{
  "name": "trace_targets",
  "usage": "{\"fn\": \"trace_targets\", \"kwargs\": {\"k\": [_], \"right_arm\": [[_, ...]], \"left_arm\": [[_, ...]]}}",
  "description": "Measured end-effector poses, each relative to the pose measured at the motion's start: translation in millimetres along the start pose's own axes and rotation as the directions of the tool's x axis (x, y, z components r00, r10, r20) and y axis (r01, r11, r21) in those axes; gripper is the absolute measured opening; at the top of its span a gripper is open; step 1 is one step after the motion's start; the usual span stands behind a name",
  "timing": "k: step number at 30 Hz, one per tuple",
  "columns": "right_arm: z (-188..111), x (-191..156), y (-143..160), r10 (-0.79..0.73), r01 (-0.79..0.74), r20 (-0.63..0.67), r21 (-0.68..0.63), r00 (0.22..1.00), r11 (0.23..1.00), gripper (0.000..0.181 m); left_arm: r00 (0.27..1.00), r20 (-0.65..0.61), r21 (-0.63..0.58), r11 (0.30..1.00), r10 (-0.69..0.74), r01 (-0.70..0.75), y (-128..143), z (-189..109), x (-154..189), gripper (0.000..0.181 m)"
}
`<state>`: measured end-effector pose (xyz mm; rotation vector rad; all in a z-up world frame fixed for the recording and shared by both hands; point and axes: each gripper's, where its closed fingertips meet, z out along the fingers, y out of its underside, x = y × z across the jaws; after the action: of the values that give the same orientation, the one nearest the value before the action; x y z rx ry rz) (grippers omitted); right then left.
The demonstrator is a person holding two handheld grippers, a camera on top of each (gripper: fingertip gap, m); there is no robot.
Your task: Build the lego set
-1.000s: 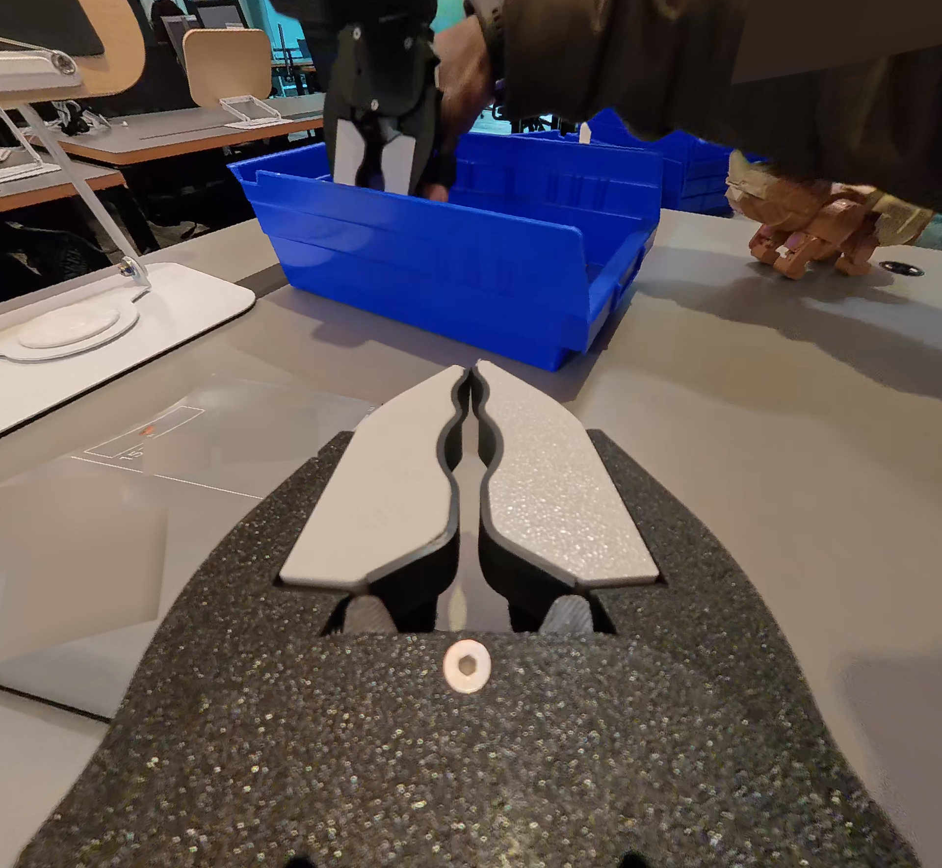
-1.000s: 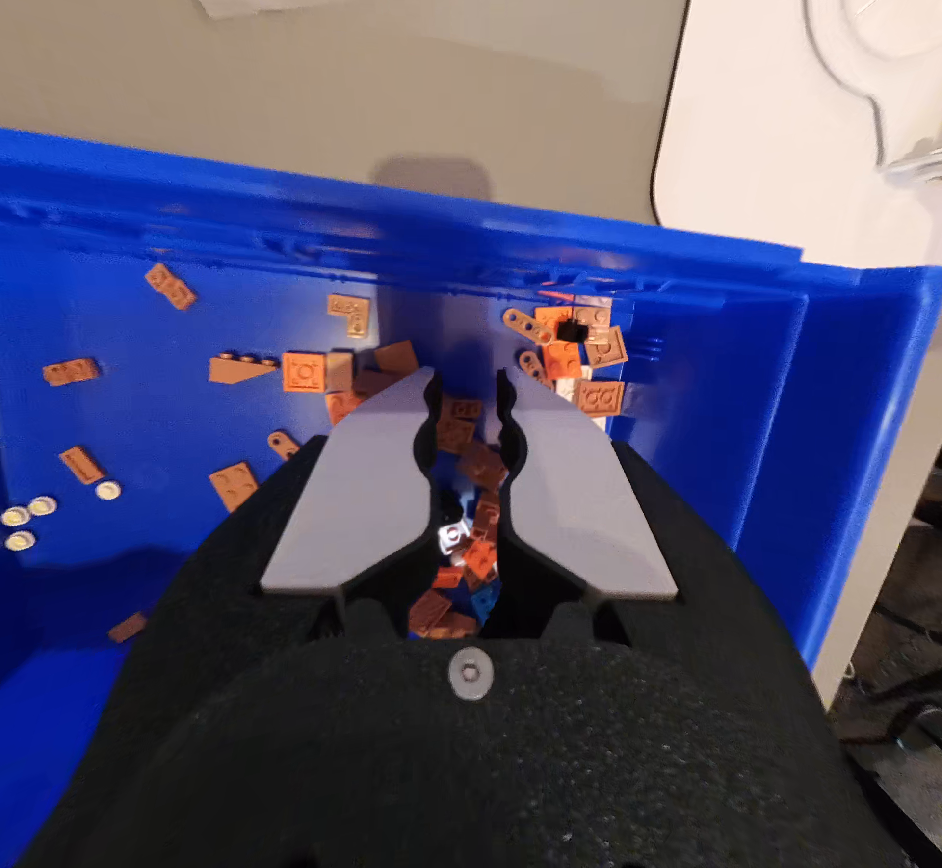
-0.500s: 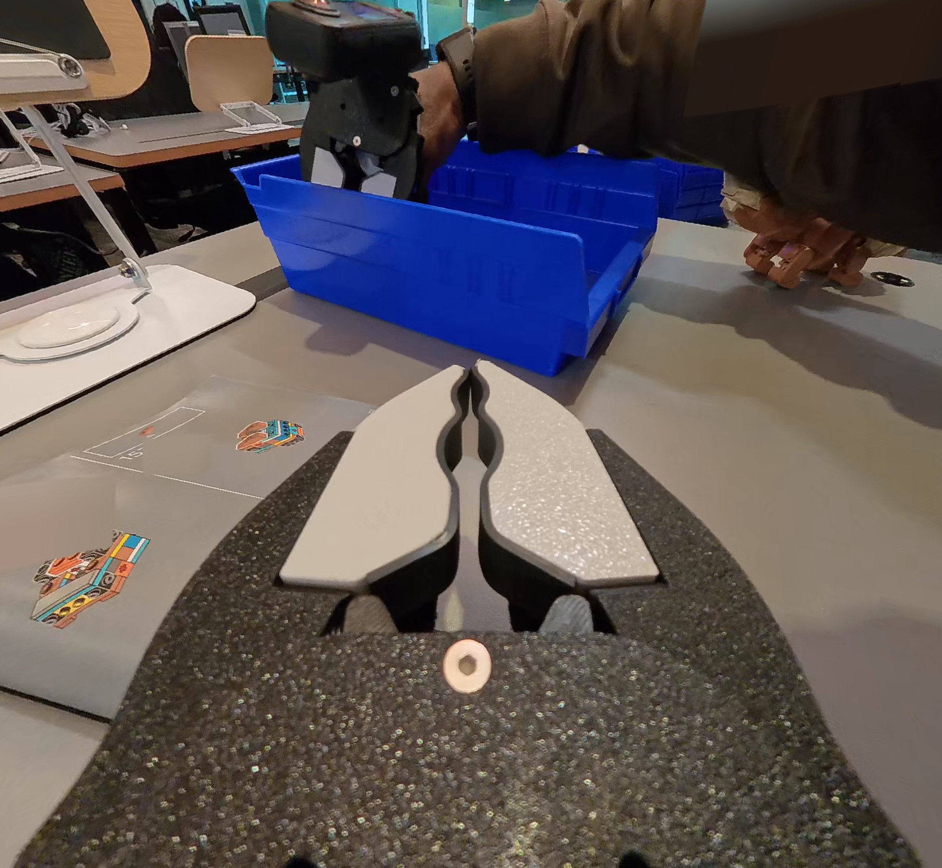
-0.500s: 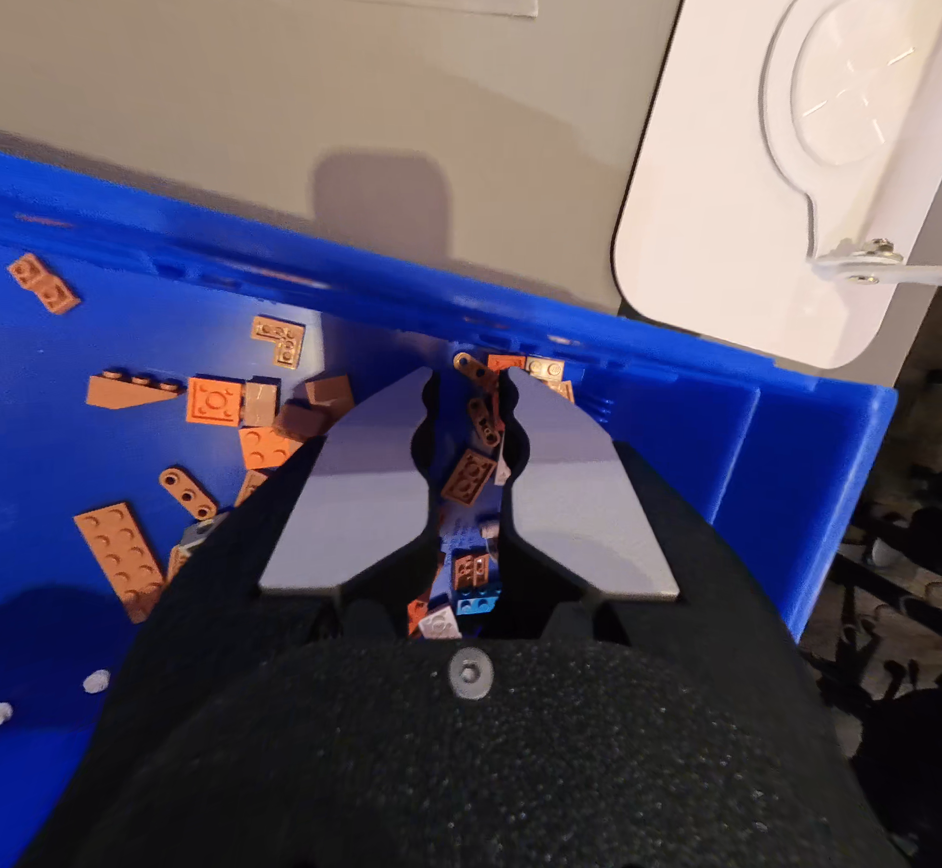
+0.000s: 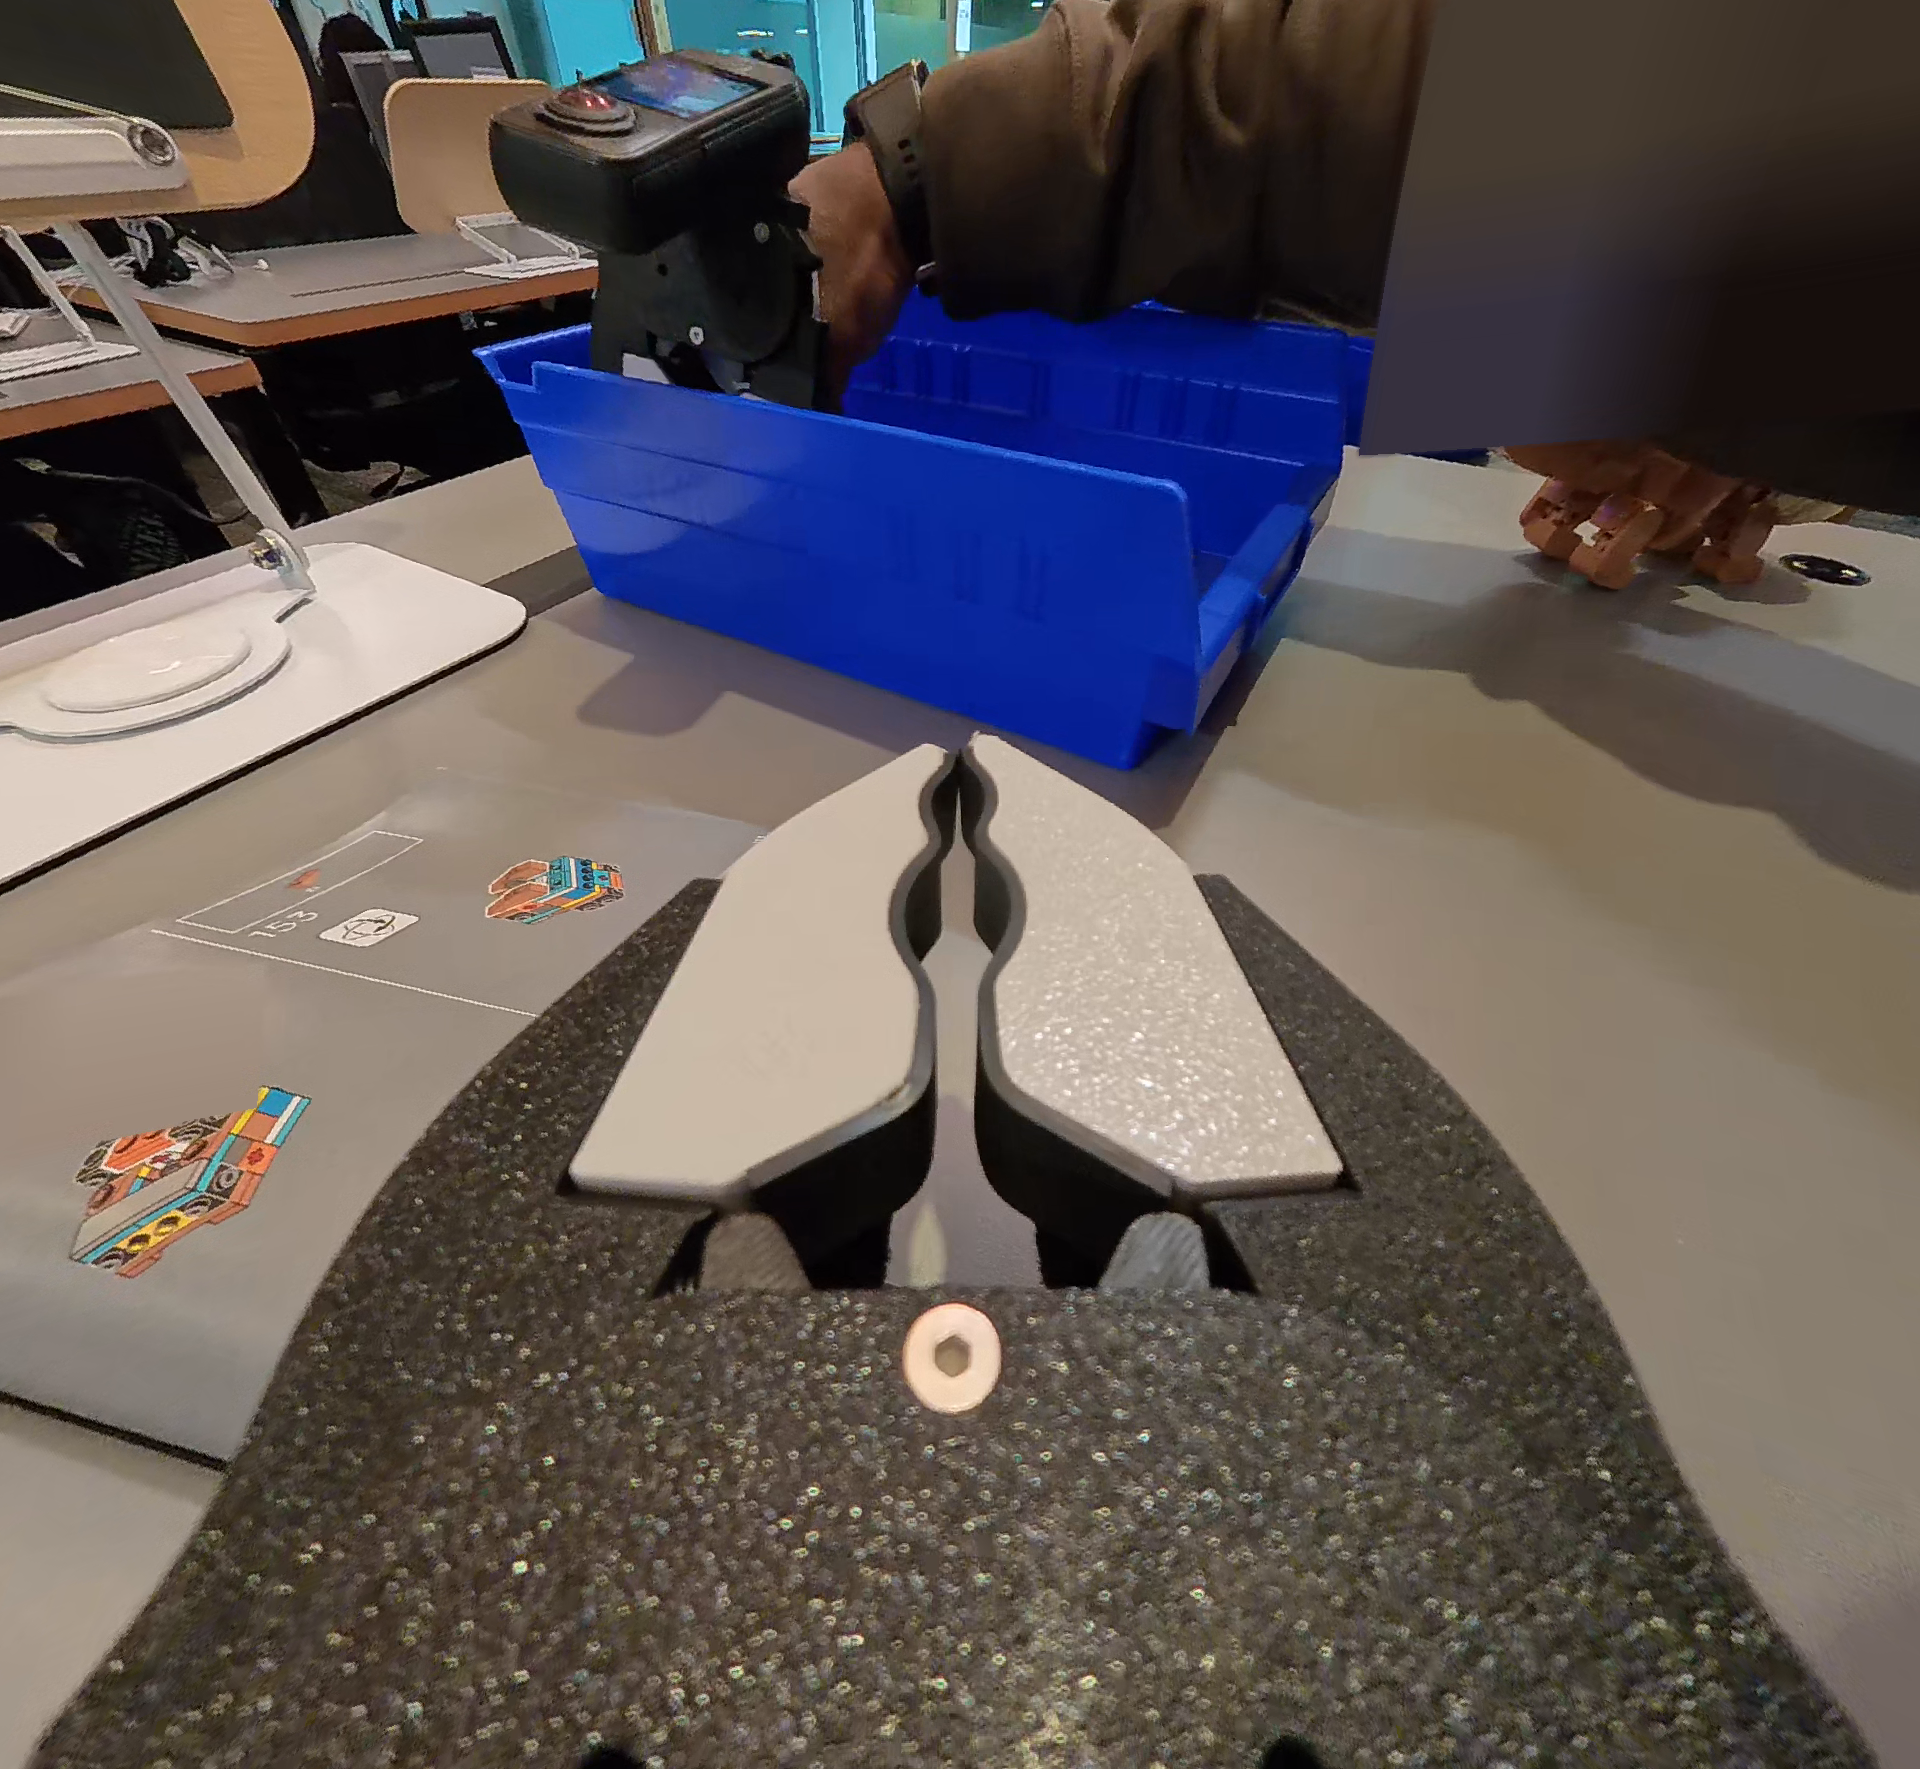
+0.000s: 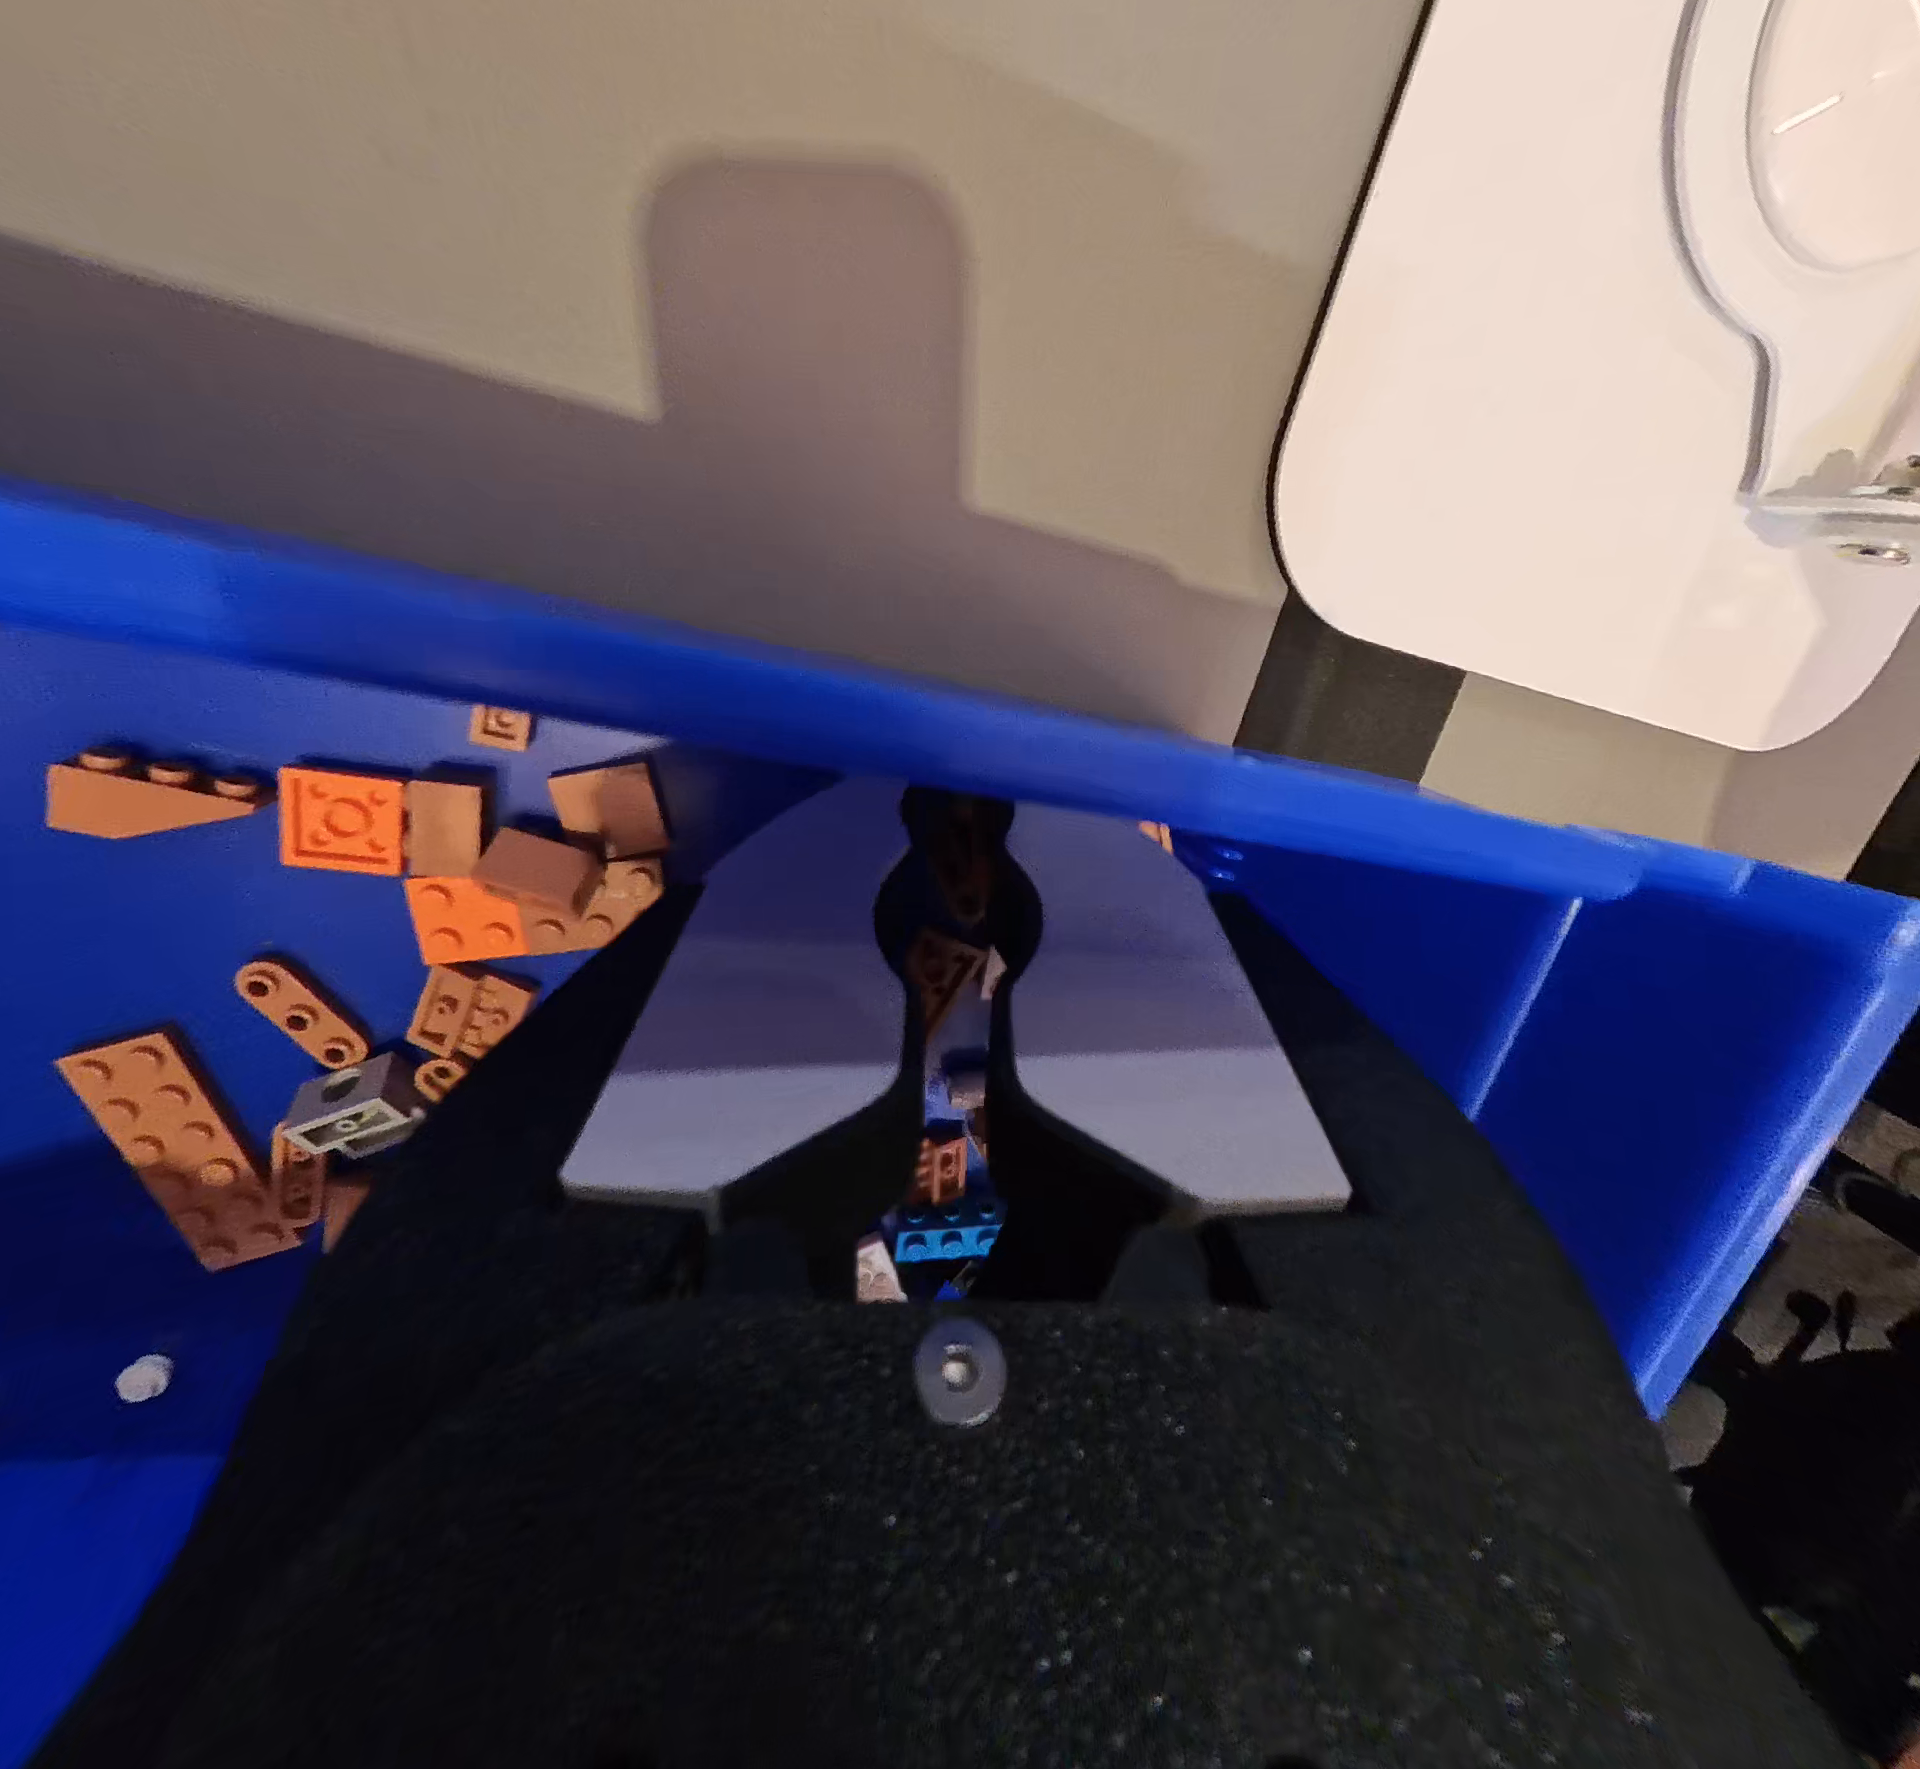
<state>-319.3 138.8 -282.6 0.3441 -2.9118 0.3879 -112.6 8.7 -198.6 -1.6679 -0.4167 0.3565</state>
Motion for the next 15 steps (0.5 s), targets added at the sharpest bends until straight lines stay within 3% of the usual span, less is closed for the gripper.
{"fn": "trace_targets", "kwargs": {"k": [15], "right_arm": [[-19.5, -13.4, -3.0, 0.036, -0.036, -0.021, -0.009, 0.999, 0.999, 0.005]], "left_arm": [[0.999, -0.011, 0.051, 0.998, -0.045, 0.046, -6.0, -7.8, -2.6, 0.000]]}}
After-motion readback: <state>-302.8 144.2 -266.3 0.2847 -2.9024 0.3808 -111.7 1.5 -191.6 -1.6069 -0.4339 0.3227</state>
